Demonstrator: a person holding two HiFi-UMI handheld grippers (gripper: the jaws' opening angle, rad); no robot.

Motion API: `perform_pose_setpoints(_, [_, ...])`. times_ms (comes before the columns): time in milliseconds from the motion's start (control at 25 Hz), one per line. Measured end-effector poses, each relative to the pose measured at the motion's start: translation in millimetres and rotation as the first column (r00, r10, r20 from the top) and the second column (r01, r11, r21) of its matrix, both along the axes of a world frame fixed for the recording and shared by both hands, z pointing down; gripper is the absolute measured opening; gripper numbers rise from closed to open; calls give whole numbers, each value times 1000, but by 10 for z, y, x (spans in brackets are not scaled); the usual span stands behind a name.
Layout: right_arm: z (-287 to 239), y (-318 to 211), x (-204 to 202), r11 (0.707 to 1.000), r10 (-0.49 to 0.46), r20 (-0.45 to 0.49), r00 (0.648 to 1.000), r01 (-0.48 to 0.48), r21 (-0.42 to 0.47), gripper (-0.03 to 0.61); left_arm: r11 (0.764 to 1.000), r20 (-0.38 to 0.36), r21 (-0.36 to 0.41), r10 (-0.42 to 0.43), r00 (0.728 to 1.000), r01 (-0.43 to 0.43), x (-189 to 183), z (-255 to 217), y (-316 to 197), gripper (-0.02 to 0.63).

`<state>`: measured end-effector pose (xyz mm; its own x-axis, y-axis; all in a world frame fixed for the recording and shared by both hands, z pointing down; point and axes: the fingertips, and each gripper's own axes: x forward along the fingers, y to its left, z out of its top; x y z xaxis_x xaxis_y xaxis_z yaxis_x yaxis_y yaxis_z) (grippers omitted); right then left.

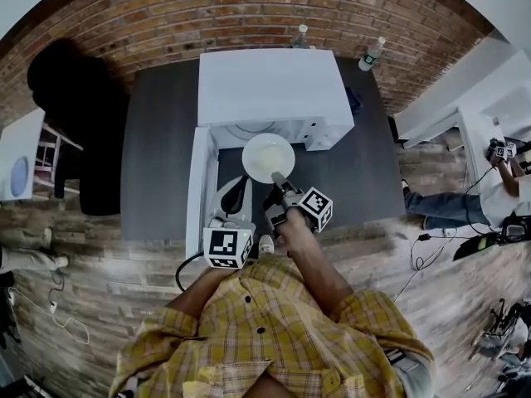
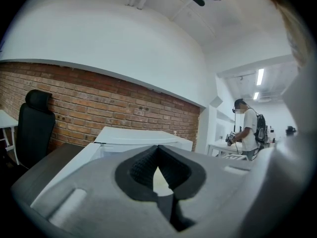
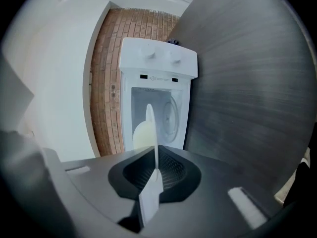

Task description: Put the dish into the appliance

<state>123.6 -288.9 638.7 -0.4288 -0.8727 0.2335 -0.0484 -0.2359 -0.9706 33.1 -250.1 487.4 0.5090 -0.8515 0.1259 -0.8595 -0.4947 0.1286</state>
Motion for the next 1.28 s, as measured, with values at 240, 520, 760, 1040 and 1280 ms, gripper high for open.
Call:
perform_pose_setpoints(240, [183,-214,4,1000,-17,-9,1000,17,-24,18,1000,15,0,1,1000,-1,86,41,-106,-1])
perform_pose_setpoints(520, [386,-481,1,999,-26,-18,1000,25,-41,23,1000,28,-24,-4,1000,5,121,133,-194,0])
perform_pose_setpoints(760, [495,-651,-27,998,-35,-7,999,34,-47,28,999,35,-41,7,999,-6,169,183,-236,0])
perform_pose_setpoints(1040, [588,-806,-30,1000,-21,-13,1000,21,-19,26,999,37,-31,12,999,-11,199,204,-248,-1])
perform_pose_setpoints(1280, [683,-914,-19,1000,-9,-10,1000,9,-16,28,998,32,-56,5,999,-3,204,288,-278,-1])
